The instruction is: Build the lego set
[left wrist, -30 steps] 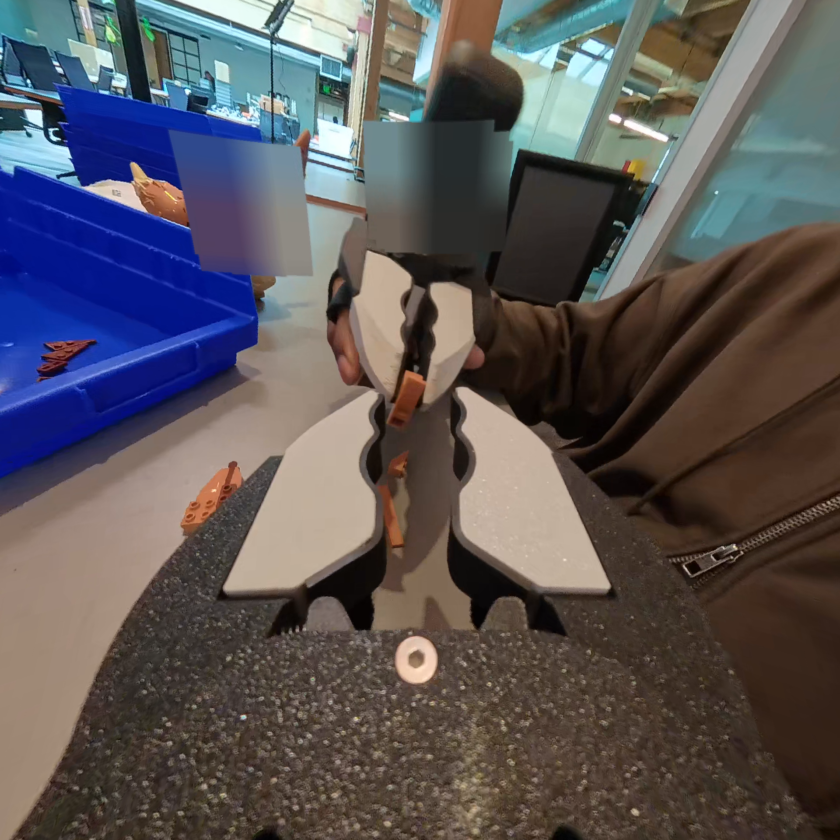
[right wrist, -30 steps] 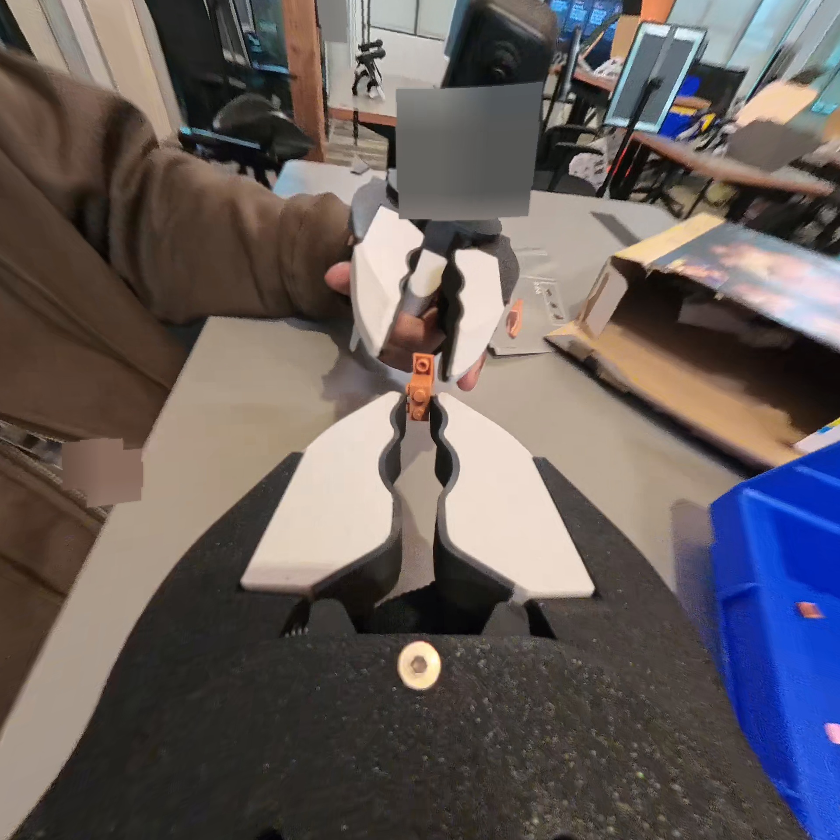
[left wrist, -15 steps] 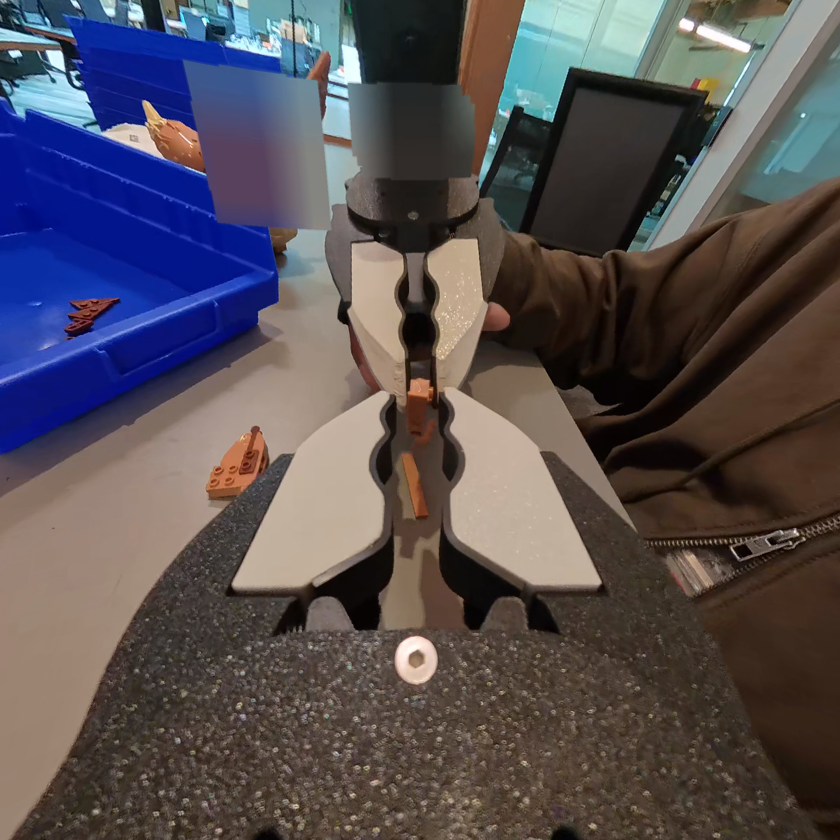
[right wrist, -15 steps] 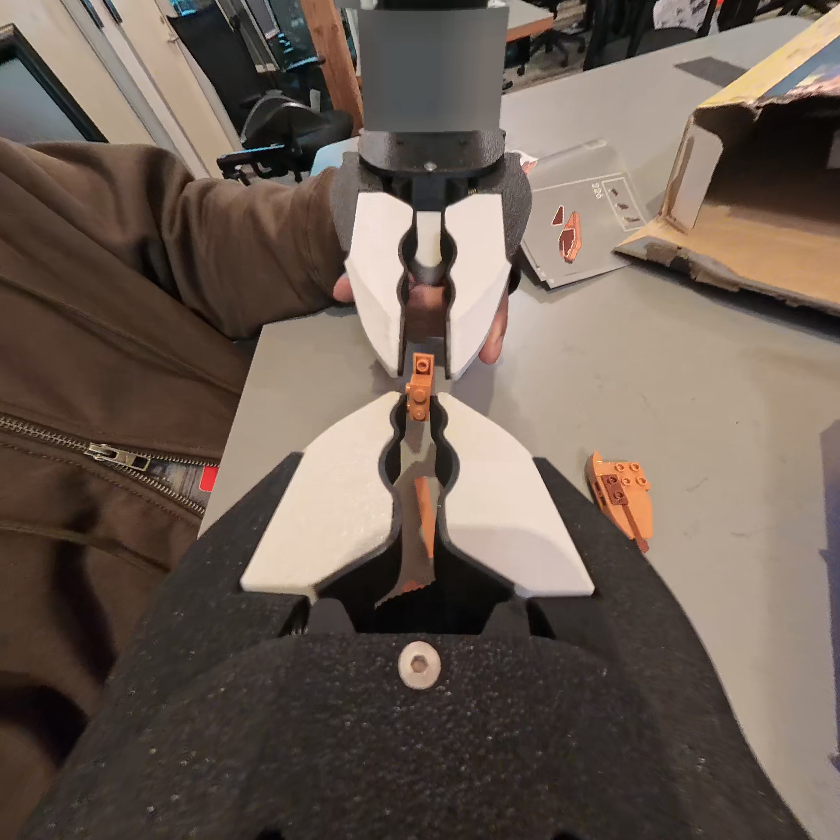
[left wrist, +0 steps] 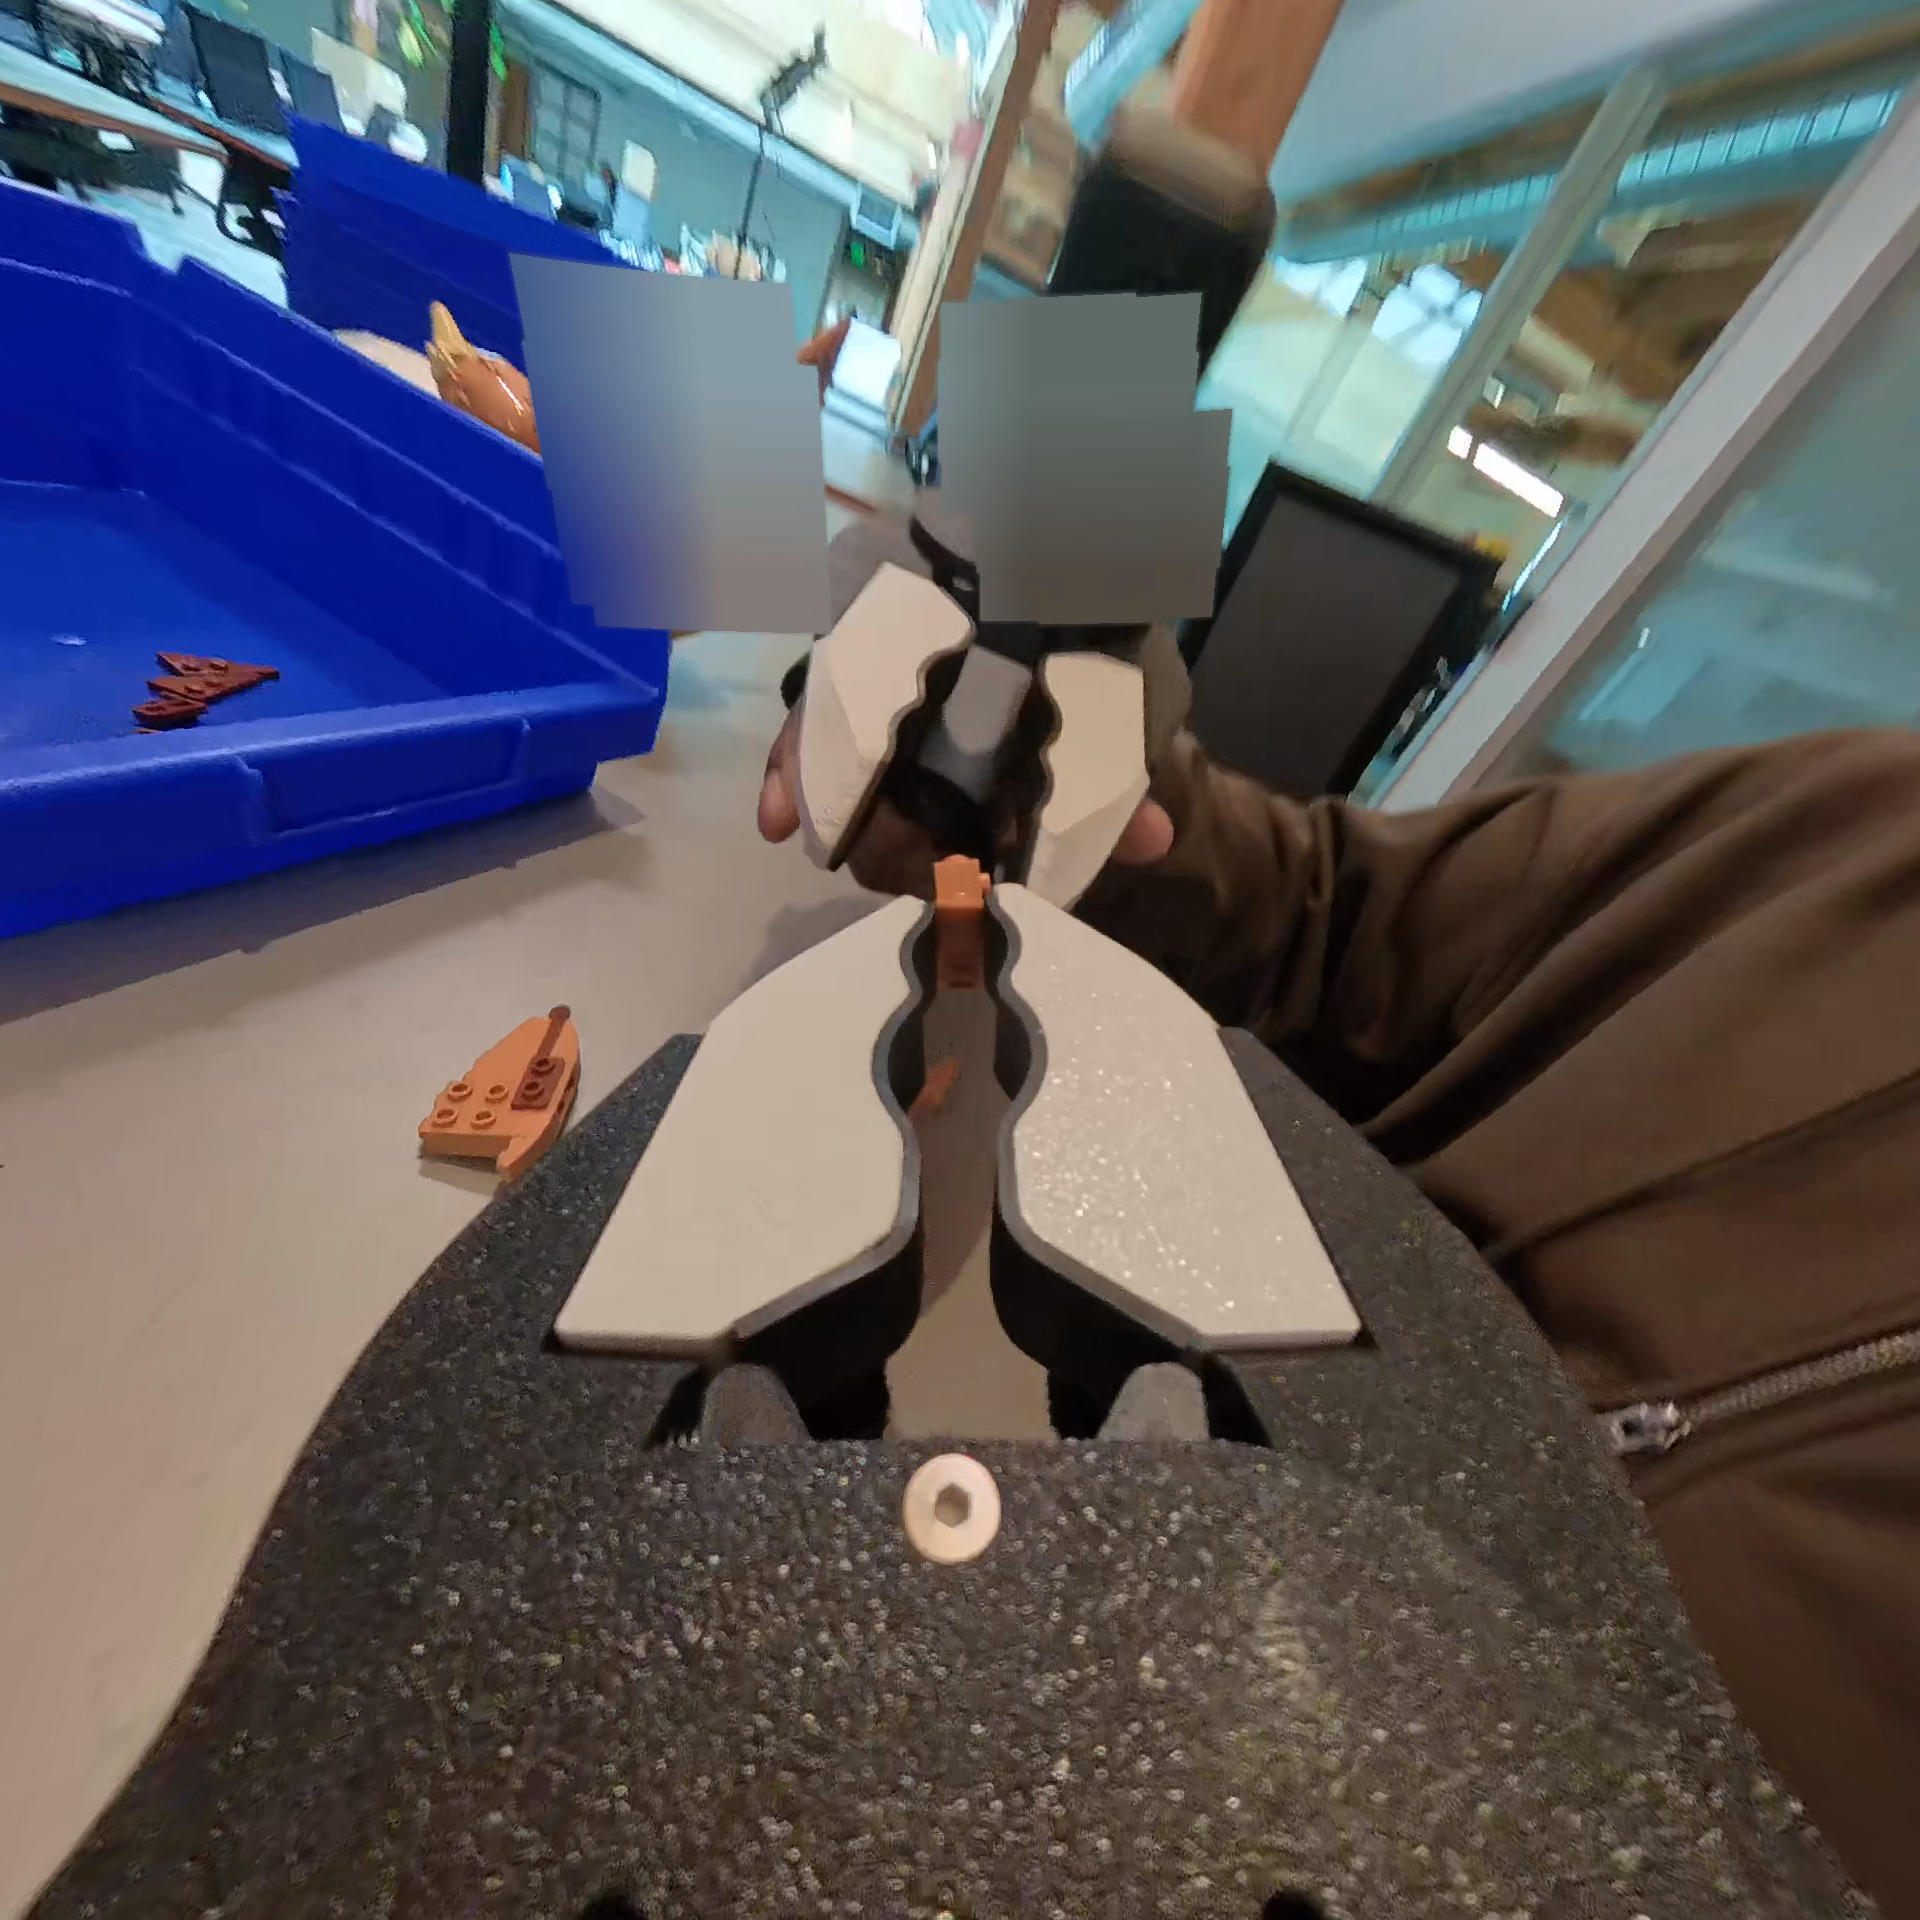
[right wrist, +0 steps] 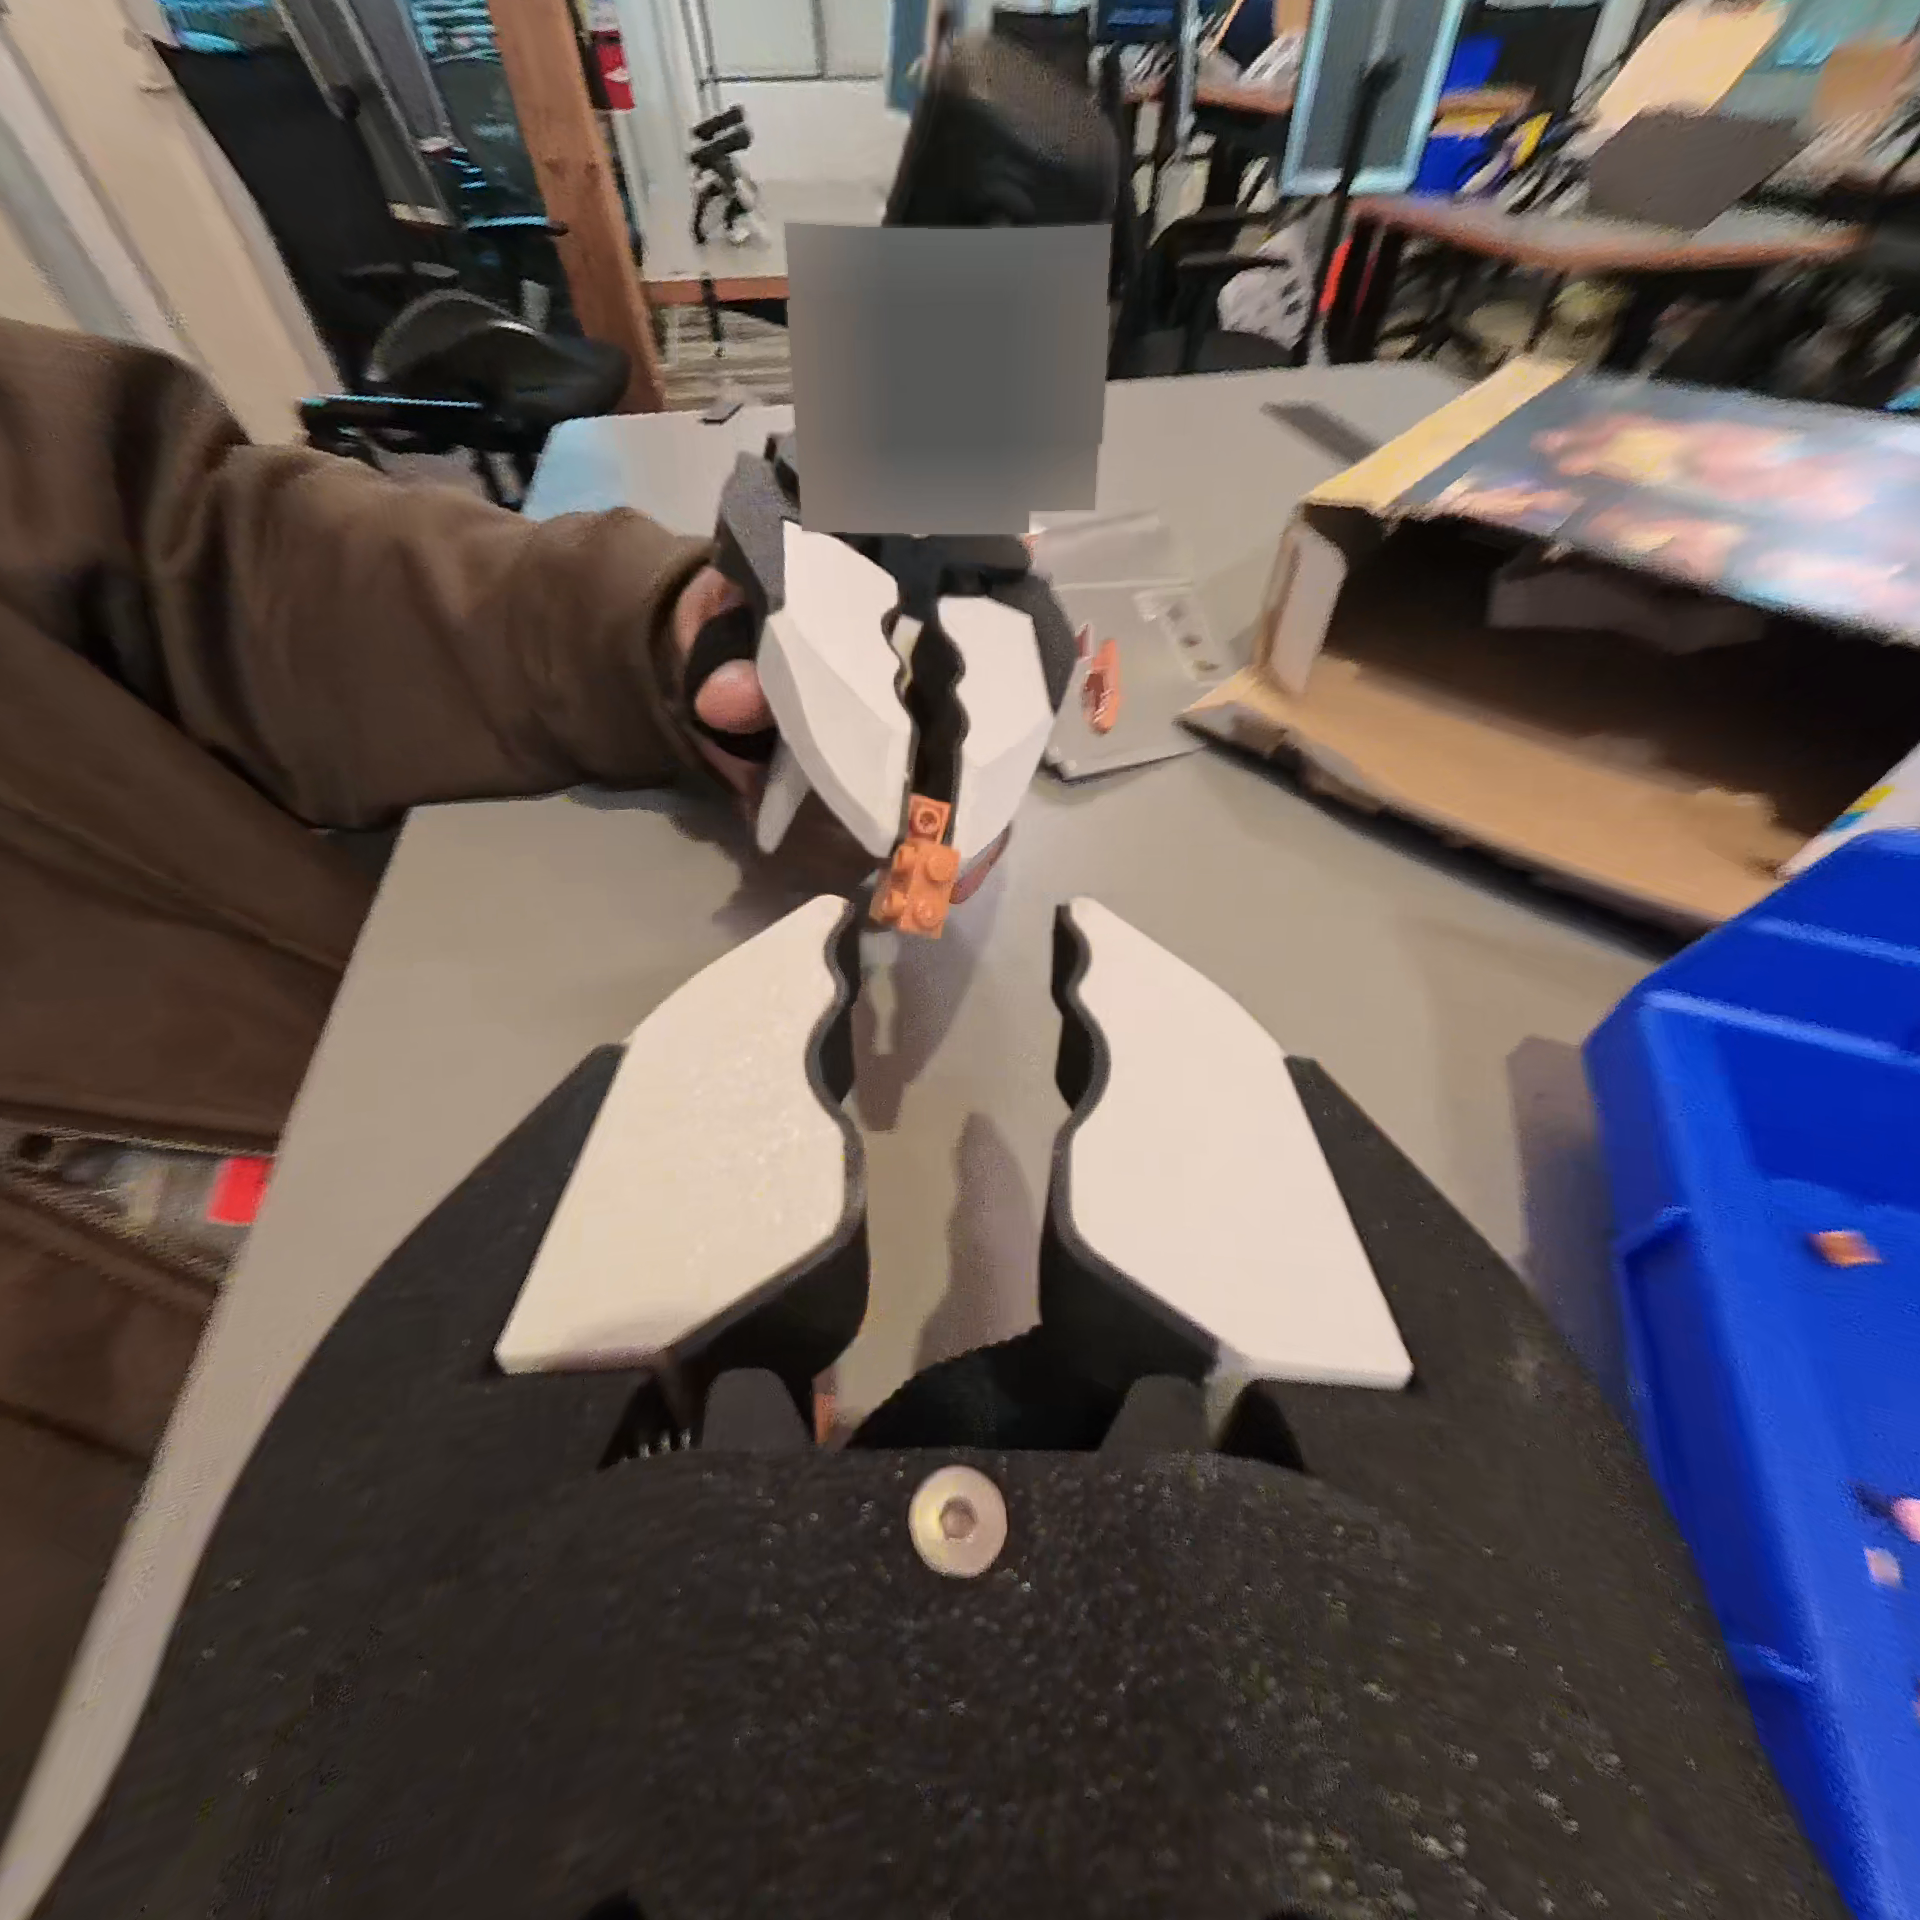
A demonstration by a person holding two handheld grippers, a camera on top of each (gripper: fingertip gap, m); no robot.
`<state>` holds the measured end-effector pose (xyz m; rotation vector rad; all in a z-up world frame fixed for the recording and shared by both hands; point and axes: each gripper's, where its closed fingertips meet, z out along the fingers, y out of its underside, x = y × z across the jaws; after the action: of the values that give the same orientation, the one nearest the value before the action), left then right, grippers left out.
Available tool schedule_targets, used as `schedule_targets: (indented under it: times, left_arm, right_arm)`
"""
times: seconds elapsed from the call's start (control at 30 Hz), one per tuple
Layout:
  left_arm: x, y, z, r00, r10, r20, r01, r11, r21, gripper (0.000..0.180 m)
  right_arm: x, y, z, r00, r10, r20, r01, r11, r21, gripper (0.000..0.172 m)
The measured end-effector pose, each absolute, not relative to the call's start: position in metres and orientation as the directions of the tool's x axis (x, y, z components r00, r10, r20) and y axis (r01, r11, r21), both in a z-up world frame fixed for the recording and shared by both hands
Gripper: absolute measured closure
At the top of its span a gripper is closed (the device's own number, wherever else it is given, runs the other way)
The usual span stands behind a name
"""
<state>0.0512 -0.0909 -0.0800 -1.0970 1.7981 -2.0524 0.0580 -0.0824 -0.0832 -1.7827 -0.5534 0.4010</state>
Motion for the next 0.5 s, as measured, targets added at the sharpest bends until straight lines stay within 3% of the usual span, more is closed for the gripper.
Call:
schedule_targets:
  times: [0.13, 0.27, 0.5]
  left_arm:
    - [0.061, -0.071, -0.066, -0.638, -0.572, 0.516, -0.275, -0.457, -0.846, 0.173]
    - [0.068, -0.053, -0.062, -0.573, -0.523, 0.631, -0.246, -0.625, -0.741, 0.173]
    - [0.071, -0.055, -0.065, -0.538, -0.517, 0.666, -0.249, -0.658, -0.711, 0.173]
  right_arm:
    - [0.065, -0.075, -0.077, 0.843, 0.450, 0.296, 0.365, -0.072, -0.928, 0.129]
    - [0.067, -0.064, -0.080, 0.772, 0.297, 0.562, 0.594, -0.020, -0.805, 0.121]
    - [0.064, -0.052, -0.075, 0.743, 0.184, 0.644, 0.655, -0.003, -0.755, 0.123]
